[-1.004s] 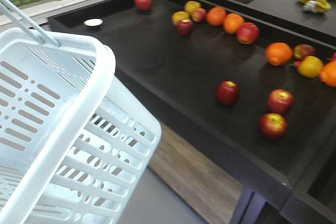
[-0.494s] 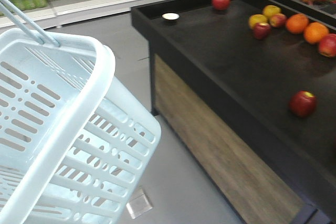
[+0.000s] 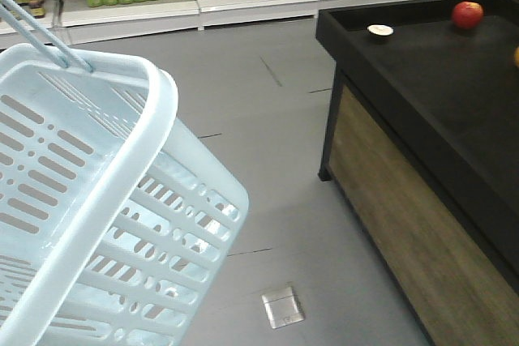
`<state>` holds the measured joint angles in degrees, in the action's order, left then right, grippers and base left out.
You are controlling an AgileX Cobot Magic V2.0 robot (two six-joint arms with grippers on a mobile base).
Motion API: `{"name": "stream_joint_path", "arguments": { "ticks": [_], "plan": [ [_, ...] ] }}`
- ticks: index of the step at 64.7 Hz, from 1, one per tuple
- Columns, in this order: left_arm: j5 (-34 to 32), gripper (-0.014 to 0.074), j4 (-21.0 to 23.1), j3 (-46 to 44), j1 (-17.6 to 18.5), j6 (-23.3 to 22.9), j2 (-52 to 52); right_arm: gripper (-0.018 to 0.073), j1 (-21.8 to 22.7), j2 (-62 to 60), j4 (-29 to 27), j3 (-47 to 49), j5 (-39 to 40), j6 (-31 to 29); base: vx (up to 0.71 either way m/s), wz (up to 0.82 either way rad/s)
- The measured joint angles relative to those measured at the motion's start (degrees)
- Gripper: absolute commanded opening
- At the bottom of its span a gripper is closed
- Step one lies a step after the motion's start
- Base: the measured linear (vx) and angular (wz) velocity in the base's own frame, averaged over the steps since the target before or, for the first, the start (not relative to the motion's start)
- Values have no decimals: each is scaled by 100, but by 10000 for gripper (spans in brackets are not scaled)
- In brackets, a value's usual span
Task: Pick three apples into basket with both arms
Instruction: 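Hold the basket up with the left gripper while the base turns away, then drive the base to the apple table, basket held in left gripper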
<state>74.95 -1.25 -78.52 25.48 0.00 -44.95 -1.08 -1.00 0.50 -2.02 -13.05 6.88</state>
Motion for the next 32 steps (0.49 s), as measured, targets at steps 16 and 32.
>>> {"name": "stream_joint_path", "arguments": {
  "ticks": [16,32],
  "plan": [
    [0,-7,0,0,0,0,0,-9,0,0,0,0,0,0,-1,54],
    [0,-8,0,0,0,0,0,-9,0,0,0,0,0,0,3,53]
  ]
}}
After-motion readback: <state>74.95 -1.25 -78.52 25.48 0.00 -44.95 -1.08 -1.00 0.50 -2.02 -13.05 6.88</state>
